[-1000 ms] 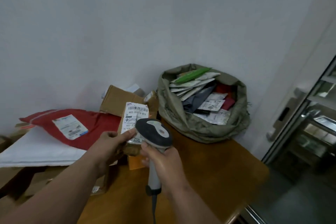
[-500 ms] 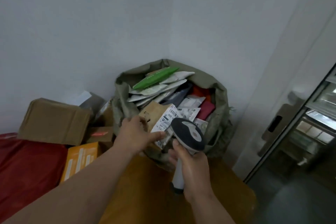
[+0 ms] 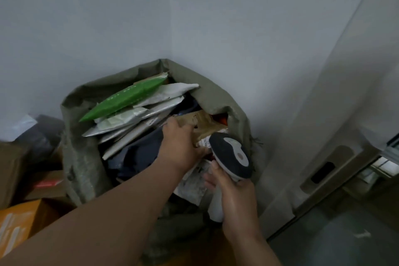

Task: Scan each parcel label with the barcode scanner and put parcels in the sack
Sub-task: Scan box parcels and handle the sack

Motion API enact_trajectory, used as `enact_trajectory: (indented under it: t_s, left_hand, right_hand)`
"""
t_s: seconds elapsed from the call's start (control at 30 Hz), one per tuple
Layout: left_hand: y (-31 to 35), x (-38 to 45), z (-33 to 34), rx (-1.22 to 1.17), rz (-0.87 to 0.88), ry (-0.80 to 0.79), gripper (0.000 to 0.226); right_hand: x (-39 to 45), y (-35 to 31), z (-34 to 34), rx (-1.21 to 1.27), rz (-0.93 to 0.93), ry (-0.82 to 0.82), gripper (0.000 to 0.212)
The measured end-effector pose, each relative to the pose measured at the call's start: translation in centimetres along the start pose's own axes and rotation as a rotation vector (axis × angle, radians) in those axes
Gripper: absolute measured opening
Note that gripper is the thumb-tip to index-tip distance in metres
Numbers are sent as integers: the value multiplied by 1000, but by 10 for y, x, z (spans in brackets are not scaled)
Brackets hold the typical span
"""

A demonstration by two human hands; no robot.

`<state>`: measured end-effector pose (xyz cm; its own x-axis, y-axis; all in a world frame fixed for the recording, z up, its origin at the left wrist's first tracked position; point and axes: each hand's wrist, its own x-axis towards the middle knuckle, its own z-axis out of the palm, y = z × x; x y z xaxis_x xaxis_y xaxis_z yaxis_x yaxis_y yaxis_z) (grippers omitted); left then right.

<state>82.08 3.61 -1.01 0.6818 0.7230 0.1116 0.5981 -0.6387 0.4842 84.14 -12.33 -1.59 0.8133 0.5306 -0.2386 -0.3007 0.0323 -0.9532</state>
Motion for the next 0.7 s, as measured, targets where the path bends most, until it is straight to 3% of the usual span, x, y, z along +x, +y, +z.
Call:
enact_trajectory:
  t_s: [0.17,0.27,0.4,0.7]
  left_hand:
    - [16,20,17,-309,64,-197,68]
    - [6,7,16,-254,22,-321,69]
    - [-27,-30,-8,-281,-24,-151,57]
    - [-170,-190,-123,-357,-373,172,38]
  right_hand:
    - [5,-3,-12,27,34,16,6]
    - [0,3,-13,16,31,1,8]
    - [-23,8,9,-38,104,-79,6]
    - [-149,23,109,-171,139,-398,14]
